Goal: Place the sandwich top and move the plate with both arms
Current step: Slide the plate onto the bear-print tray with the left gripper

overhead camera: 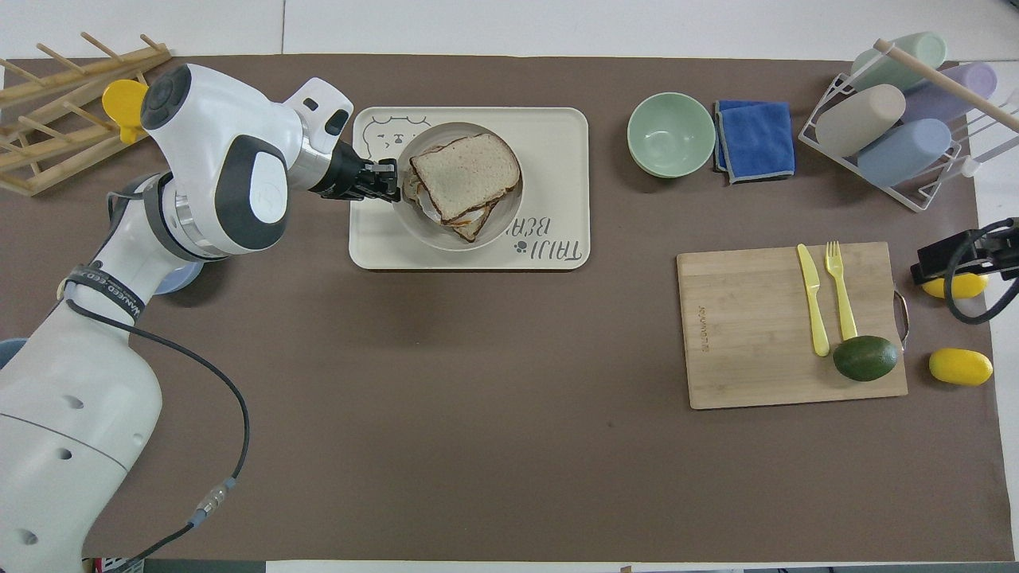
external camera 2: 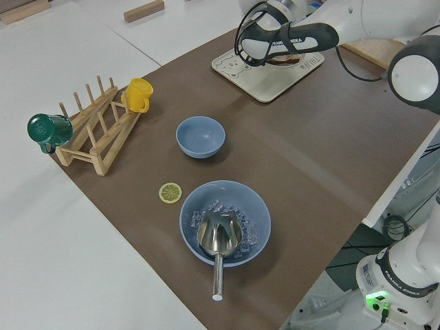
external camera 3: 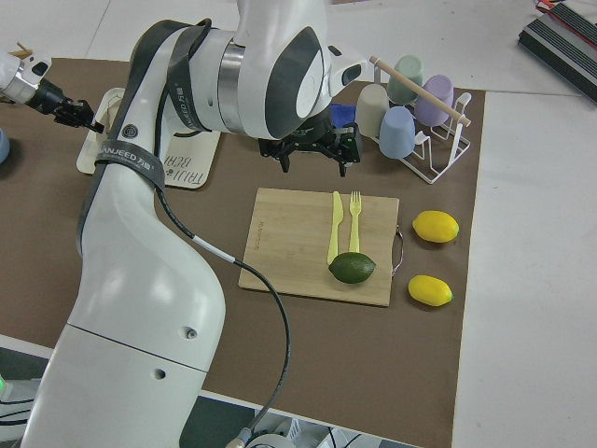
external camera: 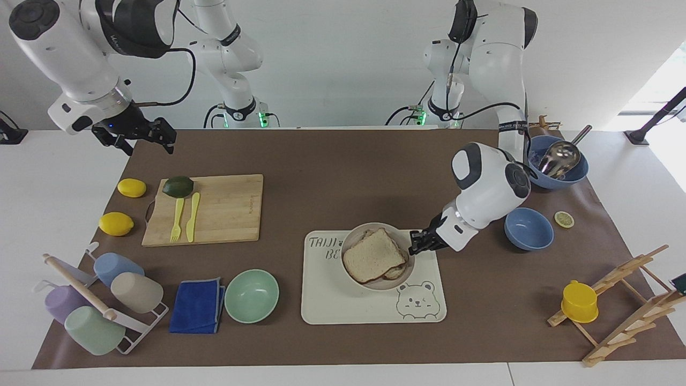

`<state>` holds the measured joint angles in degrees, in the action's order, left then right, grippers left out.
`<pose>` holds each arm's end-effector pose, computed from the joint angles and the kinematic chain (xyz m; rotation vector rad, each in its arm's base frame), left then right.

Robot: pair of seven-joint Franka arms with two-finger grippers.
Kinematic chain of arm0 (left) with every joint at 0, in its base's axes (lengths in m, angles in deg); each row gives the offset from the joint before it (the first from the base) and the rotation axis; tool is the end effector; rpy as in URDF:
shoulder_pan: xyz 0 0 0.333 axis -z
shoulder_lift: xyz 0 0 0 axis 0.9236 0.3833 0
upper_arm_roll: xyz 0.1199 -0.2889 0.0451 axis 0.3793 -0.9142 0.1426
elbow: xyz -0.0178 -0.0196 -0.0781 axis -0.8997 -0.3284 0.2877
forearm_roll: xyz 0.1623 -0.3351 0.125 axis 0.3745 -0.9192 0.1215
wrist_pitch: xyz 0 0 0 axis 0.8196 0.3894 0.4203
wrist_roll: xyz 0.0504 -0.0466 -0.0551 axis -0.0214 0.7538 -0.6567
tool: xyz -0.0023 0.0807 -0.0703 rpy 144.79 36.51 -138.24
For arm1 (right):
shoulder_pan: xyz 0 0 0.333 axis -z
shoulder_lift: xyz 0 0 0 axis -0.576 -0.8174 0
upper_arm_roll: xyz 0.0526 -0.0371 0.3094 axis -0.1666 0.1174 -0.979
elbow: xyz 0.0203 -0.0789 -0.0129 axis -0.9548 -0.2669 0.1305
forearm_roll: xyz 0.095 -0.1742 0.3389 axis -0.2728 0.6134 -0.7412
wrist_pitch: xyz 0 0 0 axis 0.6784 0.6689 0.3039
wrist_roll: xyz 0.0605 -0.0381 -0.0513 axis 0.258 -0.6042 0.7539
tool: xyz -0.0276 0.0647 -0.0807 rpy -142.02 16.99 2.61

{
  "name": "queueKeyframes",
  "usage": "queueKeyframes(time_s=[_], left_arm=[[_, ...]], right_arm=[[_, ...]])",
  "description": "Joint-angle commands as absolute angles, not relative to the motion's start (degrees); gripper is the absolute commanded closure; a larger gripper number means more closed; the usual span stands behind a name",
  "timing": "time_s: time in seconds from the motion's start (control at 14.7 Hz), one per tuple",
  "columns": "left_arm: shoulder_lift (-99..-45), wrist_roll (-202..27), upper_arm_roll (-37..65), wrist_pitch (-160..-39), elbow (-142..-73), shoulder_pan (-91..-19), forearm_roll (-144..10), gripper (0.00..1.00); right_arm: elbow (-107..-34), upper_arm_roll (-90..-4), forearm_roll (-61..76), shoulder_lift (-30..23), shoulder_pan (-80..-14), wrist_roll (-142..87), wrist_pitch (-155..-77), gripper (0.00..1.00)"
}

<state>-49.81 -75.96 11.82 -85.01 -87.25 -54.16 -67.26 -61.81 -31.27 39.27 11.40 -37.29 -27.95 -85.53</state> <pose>0.6676 -0.2298 0.3368 2.7185 0.0076 -0.0412 0.5426 -0.0631 0.5811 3.1304 0.0461 -0.2197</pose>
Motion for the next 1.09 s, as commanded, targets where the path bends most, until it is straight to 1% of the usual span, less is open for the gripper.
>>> queueKeyframes(time_s=[0.0, 0.07, 0.41, 0.48, 0.54, 0.88, 1.02], left_arm=[[-48.9, -75.7, 11.4, -86.6, -87.1, -54.1, -65.0, 1.0], [-49.0, -75.8, 11.4, -87.8, -88.0, -53.1, -65.0, 1.0], [-49.0, -75.8, 11.4, -87.7, -88.1, -53.2, -65.1, 1.0], [-49.0, -75.9, 11.4, -87.7, -88.1, -53.1, -65.1, 0.56], [-49.1, -76.1, 11.4, -87.6, -88.3, -53.1, -65.2, 0.01], [-49.5, -76.1, 11.5, -81.8, -85.7, -55.2, -65.5, 0.0], [-51.7, -76.2, 11.5, -77.6, -85.0, -58.3, -64.8, 0.0]], right_arm=[[-61.5, -31.5, 38.5, 11.8, -37.2, -28.9, -84.6, 0.0], [-61.5, -31.5, 38.5, 11.8, -37.2, -28.9, -84.6, 0.0], [-61.5, -31.5, 38.5, 11.8, -37.2, -28.9, -84.6, 0.0], [-61.5, -31.5, 38.5, 11.8, -37.2, -28.9, -84.6, 0.0], [-61.5, -31.5, 38.5, 11.8, -37.2, -28.9, -84.6, 0.0], [-61.5, -31.5, 38.5, 11.8, -37.2, -28.9, -84.6, 0.0], [-61.5, -31.5, 38.5, 11.8, -37.2, -28.9, -84.6, 0.0]])
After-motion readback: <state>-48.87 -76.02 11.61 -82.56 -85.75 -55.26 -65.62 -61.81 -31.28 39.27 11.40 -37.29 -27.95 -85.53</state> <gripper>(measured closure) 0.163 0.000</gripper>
